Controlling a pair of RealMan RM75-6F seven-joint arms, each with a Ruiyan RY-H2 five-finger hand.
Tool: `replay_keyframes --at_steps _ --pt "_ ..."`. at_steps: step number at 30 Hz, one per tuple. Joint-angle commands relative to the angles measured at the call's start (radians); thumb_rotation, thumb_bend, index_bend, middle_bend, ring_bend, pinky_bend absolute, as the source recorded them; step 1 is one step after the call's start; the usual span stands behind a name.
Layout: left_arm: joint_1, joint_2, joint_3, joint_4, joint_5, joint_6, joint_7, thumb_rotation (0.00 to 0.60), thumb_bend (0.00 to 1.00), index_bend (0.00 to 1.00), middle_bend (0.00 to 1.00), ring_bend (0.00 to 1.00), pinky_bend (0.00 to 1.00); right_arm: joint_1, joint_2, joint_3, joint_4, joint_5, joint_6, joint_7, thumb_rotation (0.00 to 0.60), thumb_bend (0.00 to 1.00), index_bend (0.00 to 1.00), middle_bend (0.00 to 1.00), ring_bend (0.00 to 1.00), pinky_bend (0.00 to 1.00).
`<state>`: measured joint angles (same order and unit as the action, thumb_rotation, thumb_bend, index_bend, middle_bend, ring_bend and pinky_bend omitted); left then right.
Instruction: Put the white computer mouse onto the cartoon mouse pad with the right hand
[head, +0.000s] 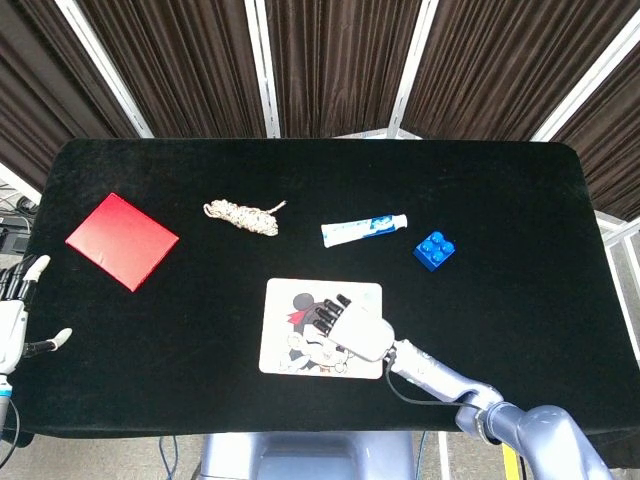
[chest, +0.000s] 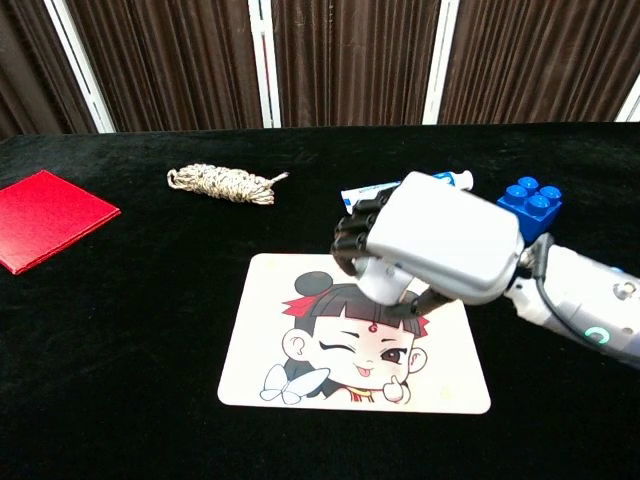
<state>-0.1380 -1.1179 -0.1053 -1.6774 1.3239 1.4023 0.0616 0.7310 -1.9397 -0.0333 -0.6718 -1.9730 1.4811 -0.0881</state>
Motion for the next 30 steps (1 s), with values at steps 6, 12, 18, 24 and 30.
replay_keyframes --at_steps 6,12,18,24,30 --pt "0.001 0.002 -0.001 -0.003 -0.002 0.002 0.003 0.6 0.17 0.0 0.0 0.0 0.0 0.014 -0.052 -0.05 0.078 -0.02 0.002 0.019 0.6 0.07 0.68 0.64 0.47 0.56" --pt "0.002 0.003 -0.001 -0.009 0.002 0.007 0.006 0.6 0.17 0.0 0.0 0.0 0.0 0.018 -0.068 -0.065 0.107 -0.018 -0.009 0.017 0.6 0.07 0.68 0.64 0.47 0.54" --pt "0.002 0.003 0.0 -0.009 0.002 0.006 0.006 0.6 0.17 0.0 0.0 0.0 0.0 0.018 -0.076 -0.074 0.125 -0.016 -0.004 0.003 0.6 0.07 0.68 0.64 0.47 0.51" --pt "0.002 0.003 0.001 -0.01 0.006 0.008 0.005 0.6 0.17 0.0 0.0 0.0 0.0 0.014 -0.074 -0.088 0.136 -0.003 -0.017 -0.01 0.6 0.06 0.68 0.63 0.46 0.45" --pt "0.002 0.003 0.001 -0.012 0.008 0.008 0.006 0.6 0.17 0.0 0.0 0.0 0.0 0.004 -0.055 -0.098 0.108 0.016 -0.051 -0.049 0.6 0.03 0.67 0.45 0.22 0.13"
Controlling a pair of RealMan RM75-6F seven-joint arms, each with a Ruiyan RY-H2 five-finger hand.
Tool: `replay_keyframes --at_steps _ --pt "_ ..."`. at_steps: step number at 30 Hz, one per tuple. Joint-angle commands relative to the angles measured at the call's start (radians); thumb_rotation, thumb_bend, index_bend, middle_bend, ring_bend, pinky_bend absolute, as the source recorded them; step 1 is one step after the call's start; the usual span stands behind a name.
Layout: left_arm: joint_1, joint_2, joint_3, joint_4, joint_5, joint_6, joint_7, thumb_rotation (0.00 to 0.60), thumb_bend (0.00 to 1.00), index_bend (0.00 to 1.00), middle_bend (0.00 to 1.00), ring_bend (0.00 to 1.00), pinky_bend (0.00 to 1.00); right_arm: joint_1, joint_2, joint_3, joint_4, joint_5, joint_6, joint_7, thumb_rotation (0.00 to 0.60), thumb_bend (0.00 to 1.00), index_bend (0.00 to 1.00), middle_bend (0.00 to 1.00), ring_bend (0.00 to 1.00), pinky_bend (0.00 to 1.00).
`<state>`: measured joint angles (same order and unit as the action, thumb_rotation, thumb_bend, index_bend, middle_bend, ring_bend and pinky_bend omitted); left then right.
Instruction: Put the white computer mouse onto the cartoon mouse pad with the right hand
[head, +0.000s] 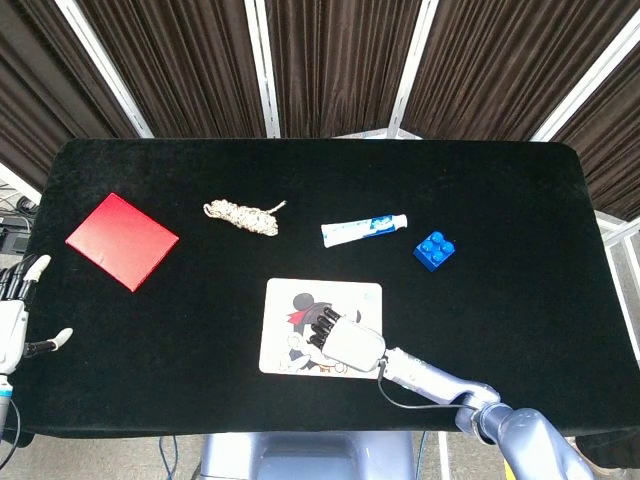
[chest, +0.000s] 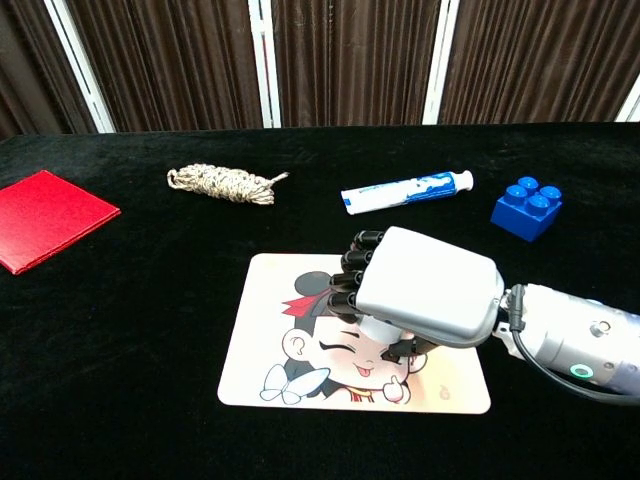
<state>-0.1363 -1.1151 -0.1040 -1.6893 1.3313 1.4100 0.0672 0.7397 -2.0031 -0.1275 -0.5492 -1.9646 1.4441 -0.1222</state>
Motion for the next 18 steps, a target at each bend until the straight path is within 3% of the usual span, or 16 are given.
replay_keyframes --at_steps 1,3,6,12,18 --pt "0.0 0.0 0.0 -0.001 0.001 0.001 0.001 0.6 0.17 0.0 0.0 0.0 0.0 -0.006 0.011 -0.005 -0.021 0.01 -0.017 -0.02 0.6 0.03 0.65 0.41 0.17 0.07" --pt "0.001 0.0 0.0 -0.003 0.002 0.003 0.001 0.6 0.17 0.0 0.0 0.0 0.0 -0.012 0.02 -0.008 -0.039 0.017 -0.027 -0.038 0.6 0.03 0.61 0.33 0.1 0.01" --pt "0.001 -0.001 0.0 -0.007 0.005 0.006 0.001 0.6 0.17 0.0 0.0 0.0 0.0 -0.015 0.035 -0.011 -0.069 0.022 -0.041 -0.077 0.6 0.03 0.57 0.24 0.01 0.0" --pt "0.003 0.002 0.002 -0.013 0.013 0.011 -0.003 0.6 0.17 0.0 0.0 0.0 0.0 -0.03 0.078 -0.008 -0.161 0.052 -0.096 -0.155 0.6 0.03 0.37 0.01 0.0 0.0" --pt "0.006 0.007 0.002 -0.017 0.019 0.016 -0.013 0.6 0.17 0.0 0.0 0.0 0.0 -0.052 0.156 0.001 -0.31 0.088 -0.148 -0.275 0.6 0.03 0.31 0.0 0.0 0.0"
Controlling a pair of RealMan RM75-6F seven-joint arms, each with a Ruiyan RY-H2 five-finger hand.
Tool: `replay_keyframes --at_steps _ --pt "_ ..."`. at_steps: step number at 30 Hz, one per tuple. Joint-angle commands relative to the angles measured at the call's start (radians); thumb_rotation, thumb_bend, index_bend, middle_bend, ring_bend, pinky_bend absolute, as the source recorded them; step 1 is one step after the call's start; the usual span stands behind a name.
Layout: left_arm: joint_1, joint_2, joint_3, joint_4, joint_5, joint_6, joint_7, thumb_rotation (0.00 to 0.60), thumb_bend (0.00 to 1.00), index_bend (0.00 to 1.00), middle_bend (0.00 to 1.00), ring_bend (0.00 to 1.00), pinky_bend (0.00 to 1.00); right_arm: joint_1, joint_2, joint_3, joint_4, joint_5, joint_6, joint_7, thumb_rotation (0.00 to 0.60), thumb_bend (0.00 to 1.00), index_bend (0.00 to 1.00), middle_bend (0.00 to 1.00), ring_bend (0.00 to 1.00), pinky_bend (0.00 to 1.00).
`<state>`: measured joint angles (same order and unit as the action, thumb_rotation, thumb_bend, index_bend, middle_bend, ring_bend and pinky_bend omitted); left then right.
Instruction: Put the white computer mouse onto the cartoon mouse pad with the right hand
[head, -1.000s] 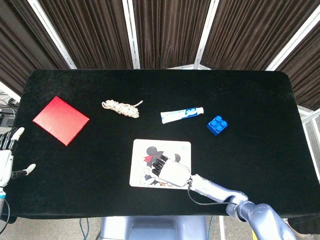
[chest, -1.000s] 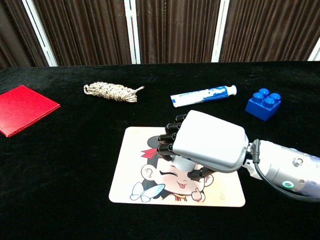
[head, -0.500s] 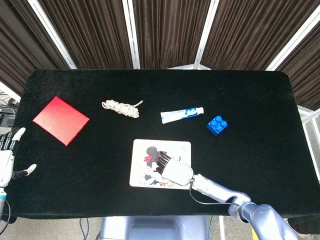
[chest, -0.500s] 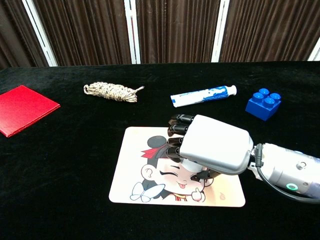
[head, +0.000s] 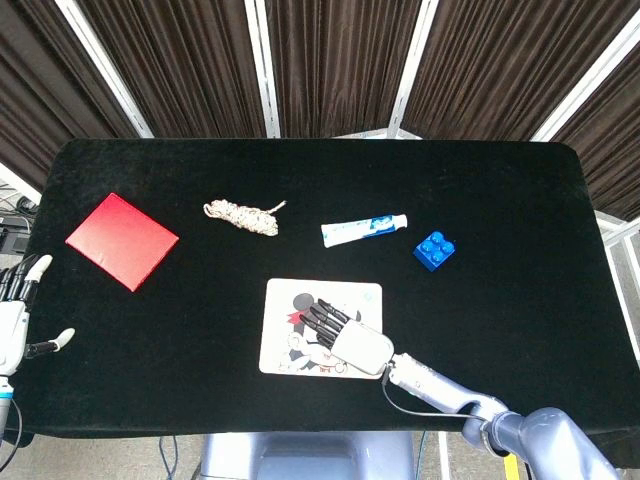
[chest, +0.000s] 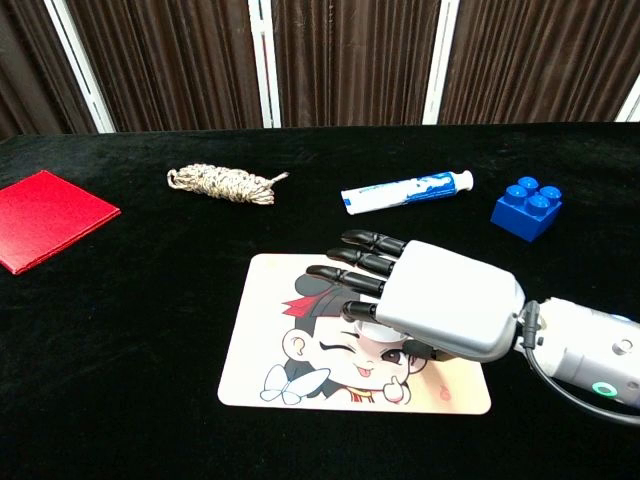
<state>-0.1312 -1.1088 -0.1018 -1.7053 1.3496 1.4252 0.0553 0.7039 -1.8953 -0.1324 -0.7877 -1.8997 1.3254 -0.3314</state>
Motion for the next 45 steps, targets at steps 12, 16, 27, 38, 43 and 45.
replay_keyframes --at_steps 12,16,27,38,43,45 --pt "0.004 0.004 0.008 -0.011 0.021 0.009 0.003 0.6 0.17 0.0 0.0 0.0 0.0 -0.157 0.264 0.026 -0.274 0.099 0.106 -0.091 0.6 0.03 0.31 0.0 0.0 0.0" --pt "0.004 0.002 0.011 -0.016 0.025 0.01 0.011 0.6 0.17 0.0 0.0 0.0 0.0 -0.192 0.303 0.034 -0.291 0.112 0.149 -0.058 0.6 0.03 0.3 0.0 0.0 0.0" --pt "0.003 -0.007 0.019 -0.012 0.036 0.011 0.031 0.6 0.17 0.0 0.0 0.0 0.0 -0.305 0.332 0.088 -0.262 0.219 0.236 0.074 0.6 0.03 0.22 0.0 0.0 0.0" --pt "-0.004 -0.036 0.035 0.041 0.068 0.001 0.026 0.6 0.17 0.0 0.0 0.0 0.0 -0.456 0.397 0.147 -0.4 0.447 0.197 0.374 0.6 0.01 0.08 0.0 0.0 0.0" --pt "-0.009 -0.047 0.042 0.064 0.08 -0.006 0.032 0.6 0.17 0.0 0.0 0.0 0.0 -0.481 0.45 0.155 -0.463 0.499 0.135 0.412 0.6 0.02 0.02 0.0 0.0 0.0" --pt "-0.01 -0.054 0.044 0.073 0.08 -0.01 0.037 0.6 0.17 0.0 0.0 0.0 0.0 -0.482 0.465 0.164 -0.484 0.51 0.119 0.426 0.6 0.02 0.01 0.0 0.0 0.0"
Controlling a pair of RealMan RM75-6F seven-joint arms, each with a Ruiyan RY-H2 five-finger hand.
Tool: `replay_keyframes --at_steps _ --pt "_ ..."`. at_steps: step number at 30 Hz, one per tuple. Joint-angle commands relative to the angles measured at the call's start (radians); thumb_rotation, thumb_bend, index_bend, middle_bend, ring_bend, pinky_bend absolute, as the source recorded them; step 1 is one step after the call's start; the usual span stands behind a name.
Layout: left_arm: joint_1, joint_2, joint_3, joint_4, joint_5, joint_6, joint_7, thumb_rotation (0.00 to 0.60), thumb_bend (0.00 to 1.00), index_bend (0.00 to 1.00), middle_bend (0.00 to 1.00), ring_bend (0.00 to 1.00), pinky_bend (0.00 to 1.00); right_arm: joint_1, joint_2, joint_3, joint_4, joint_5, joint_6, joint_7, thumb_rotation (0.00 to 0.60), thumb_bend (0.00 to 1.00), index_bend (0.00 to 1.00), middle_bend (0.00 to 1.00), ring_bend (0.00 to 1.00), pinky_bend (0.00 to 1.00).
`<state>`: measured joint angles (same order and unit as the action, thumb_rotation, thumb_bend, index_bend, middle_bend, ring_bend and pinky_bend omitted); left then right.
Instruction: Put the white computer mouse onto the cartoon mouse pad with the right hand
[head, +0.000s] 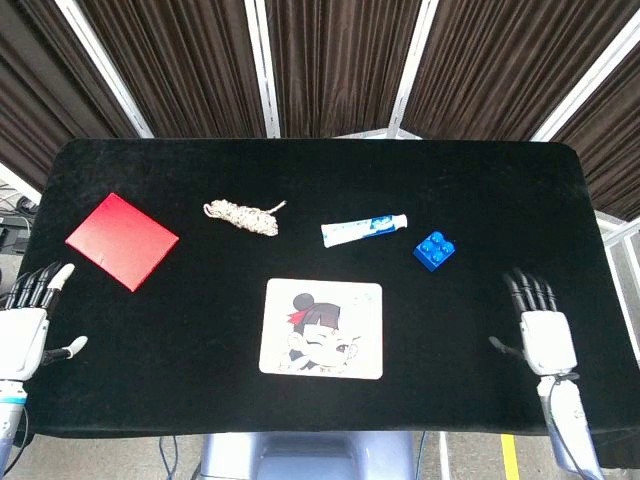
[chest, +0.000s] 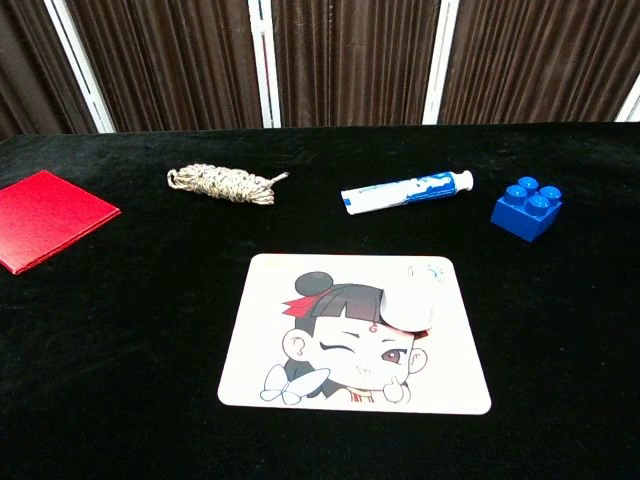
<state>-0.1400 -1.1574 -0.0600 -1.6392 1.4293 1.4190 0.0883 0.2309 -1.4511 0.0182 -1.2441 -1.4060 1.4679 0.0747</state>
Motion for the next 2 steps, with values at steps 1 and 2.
replay_keyframes --at_steps 1,2 --pt "-0.002 -0.009 0.004 0.01 0.0 -0.006 0.008 0.6 0.17 0.0 0.0 0.0 0.0 -0.009 0.026 0.017 -0.037 0.016 -0.027 0.024 0.6 0.01 0.01 0.0 0.0 0.0" --pt "-0.002 -0.011 0.005 0.012 0.0 -0.006 0.011 0.6 0.17 0.0 0.0 0.0 0.0 -0.01 0.03 0.019 -0.043 0.014 -0.028 0.027 0.6 0.02 0.01 0.0 0.0 0.0"
